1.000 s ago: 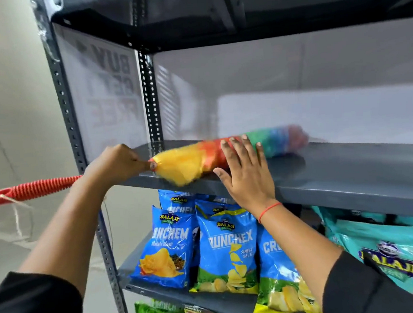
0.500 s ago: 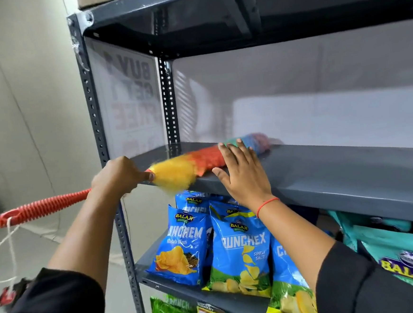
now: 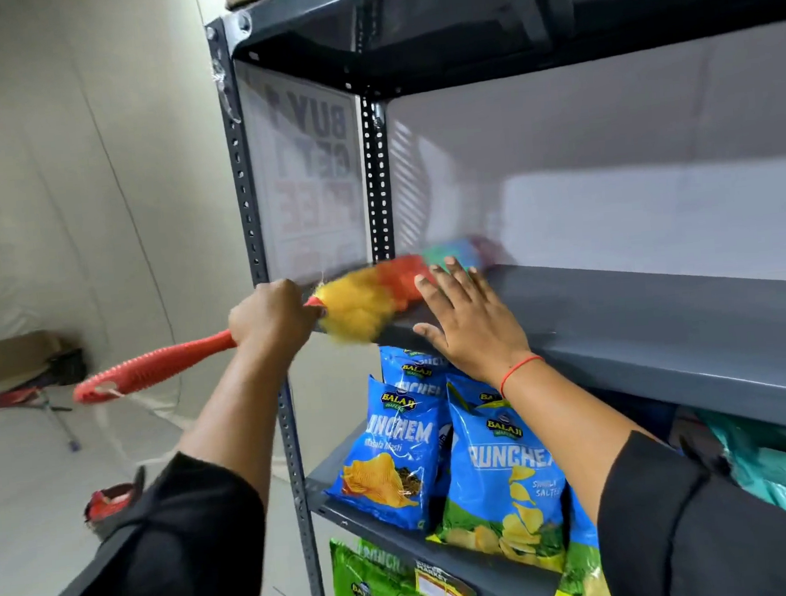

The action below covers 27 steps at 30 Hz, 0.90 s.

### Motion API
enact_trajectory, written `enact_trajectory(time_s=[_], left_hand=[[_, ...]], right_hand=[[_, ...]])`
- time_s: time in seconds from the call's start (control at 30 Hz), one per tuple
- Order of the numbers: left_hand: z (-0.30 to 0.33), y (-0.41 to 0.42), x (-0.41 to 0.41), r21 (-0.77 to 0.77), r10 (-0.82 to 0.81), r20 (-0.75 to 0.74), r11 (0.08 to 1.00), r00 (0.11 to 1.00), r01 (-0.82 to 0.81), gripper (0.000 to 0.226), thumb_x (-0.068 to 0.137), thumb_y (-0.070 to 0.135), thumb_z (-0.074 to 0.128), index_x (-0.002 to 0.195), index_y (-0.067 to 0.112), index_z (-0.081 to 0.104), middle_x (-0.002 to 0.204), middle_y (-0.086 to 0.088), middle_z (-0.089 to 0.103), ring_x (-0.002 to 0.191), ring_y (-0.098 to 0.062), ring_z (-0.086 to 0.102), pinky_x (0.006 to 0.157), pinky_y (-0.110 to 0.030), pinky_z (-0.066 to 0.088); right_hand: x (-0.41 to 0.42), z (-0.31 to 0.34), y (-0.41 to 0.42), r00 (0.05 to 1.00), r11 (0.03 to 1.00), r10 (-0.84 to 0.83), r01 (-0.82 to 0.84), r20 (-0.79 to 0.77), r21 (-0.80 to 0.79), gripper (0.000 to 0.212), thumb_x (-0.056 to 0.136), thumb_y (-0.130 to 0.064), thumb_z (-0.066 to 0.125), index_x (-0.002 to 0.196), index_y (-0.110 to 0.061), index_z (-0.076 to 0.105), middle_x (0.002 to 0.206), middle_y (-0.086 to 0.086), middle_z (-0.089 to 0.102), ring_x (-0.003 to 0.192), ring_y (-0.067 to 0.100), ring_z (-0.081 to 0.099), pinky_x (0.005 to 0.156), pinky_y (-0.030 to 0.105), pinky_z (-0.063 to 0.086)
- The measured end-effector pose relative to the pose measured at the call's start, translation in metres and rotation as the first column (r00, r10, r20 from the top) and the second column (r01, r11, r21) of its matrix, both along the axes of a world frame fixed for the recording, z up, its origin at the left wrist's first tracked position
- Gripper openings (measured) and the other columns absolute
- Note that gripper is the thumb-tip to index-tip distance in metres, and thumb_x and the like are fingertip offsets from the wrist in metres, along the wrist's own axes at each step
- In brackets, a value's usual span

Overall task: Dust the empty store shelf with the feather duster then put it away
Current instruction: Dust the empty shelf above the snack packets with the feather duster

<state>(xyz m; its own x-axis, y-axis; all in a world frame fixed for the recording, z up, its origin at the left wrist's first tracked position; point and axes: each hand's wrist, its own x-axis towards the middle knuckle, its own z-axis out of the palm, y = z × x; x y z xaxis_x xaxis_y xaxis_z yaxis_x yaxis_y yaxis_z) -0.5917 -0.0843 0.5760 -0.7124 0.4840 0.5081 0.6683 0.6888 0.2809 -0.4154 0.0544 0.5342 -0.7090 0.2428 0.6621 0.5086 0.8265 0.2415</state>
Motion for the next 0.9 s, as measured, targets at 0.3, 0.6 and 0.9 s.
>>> enact_trajectory(time_s=[0.3, 0.6, 0.9], left_hand=[[-0.012, -0.008, -0.018, -0.014, 0.013, -0.070, 1.000, 0.997, -0.014, 0.040, 0.086, 0.052, 0.054, 0.091, 0.014, 0.067, 0.090, -0.012, 0.069, 0.079, -0.033, 0.066, 0.061, -0.029, 0.041], [-0.010, -0.025, -0.049, 0.042, 0.108, 0.061, 0.993, 0.992, -0.111, 0.043, 0.086, 0.053, 0.054, 0.075, 0.012, 0.063, 0.084, -0.014, 0.063, 0.073, -0.032, 0.056, 0.063, -0.030, 0.040], [0.003, -0.013, -0.034, 0.023, 0.012, -0.140, 1.000, 0.990, -0.009, 0.045, 0.088, 0.054, 0.051, 0.079, 0.012, 0.065, 0.078, -0.011, 0.066, 0.065, -0.030, 0.060, 0.058, -0.030, 0.044]], right_hand=[[-0.014, 0.003, 0.001, 0.999, 0.999, 0.049, -0.049, 0.014, -0.005, 0.066, 0.094, -0.042, 0.044, 0.144, -0.010, 0.013, 0.151, 0.021, 0.019, 0.140, 0.033, 0.007, 0.113, 0.041, 0.001], [-0.011, 0.002, -0.001, 0.999, 0.999, 0.040, -0.040, 0.004, 0.001, 0.067, 0.095, -0.043, 0.040, 0.144, -0.010, 0.008, 0.151, 0.021, 0.018, 0.140, 0.033, 0.005, 0.113, 0.041, -0.002], [-0.008, 0.005, -0.002, 0.984, 0.991, 0.039, -0.060, -0.173, -0.120, 0.066, 0.096, -0.042, 0.038, 0.144, -0.012, 0.005, 0.152, 0.018, 0.018, 0.140, 0.029, 0.002, 0.112, 0.036, -0.004]])
